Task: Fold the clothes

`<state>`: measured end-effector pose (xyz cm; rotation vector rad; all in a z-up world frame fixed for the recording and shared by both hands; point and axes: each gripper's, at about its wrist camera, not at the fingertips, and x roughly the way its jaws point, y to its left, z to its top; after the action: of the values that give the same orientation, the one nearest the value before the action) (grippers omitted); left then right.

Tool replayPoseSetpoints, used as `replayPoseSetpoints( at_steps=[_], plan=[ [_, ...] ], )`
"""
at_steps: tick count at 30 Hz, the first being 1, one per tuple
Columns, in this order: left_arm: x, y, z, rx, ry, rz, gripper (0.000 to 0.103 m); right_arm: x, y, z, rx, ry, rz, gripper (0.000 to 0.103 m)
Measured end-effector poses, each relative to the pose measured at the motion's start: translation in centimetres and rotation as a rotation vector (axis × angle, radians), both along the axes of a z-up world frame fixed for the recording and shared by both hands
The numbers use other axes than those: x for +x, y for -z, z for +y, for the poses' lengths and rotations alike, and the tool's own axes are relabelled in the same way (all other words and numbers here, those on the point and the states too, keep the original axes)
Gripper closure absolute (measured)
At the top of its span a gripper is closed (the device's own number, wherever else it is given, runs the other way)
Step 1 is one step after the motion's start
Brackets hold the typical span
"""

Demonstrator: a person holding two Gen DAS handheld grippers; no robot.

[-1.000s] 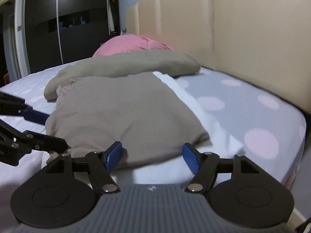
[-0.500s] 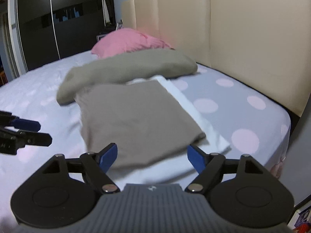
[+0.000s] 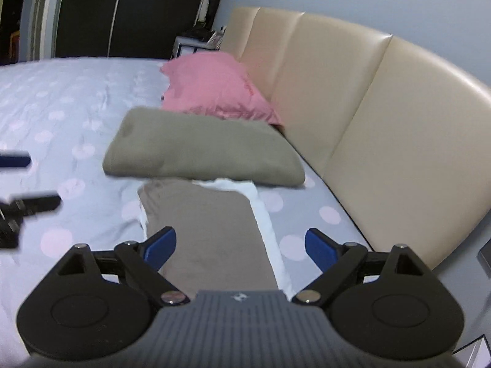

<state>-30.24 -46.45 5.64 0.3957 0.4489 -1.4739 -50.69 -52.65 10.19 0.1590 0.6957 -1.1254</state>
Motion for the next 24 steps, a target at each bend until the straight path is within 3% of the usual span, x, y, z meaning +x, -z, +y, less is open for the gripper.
replayPoseSetpoints(
  at_steps=[4, 9, 14, 20, 24],
  plan=[
    [0.8, 0.7, 0.4, 0.014, -0.035, 0.027, 0.028, 0.7, 0.4, 2.6, 0.031, 0.117, -0.139, 0.01],
    [1.3, 2.7, 0.4, 0.013, -0.047, 0.036, 0.028, 1.2, 3.8, 4.7, 0.023, 0.237, -0.211, 0.01],
    [1.2, 4.5, 0.2, 0.06, -0.051, 0.027, 0.027, 1.6, 7.2, 6.7, 0.017, 0.356, -0.282, 0.009],
    [1.1, 6.5, -0.1, 0.125, -0.035, 0.029, 0.027, 2.8, 10.6, 6.1, 0.099, 0.358, -0.213, 0.009],
    [1.2, 7.0, -0.1, 0.149, -0.037, 0.04, 0.027, 2.7, 11.2, 5.7, 0.127, 0.368, -0.213, 0.009]
  ],
)
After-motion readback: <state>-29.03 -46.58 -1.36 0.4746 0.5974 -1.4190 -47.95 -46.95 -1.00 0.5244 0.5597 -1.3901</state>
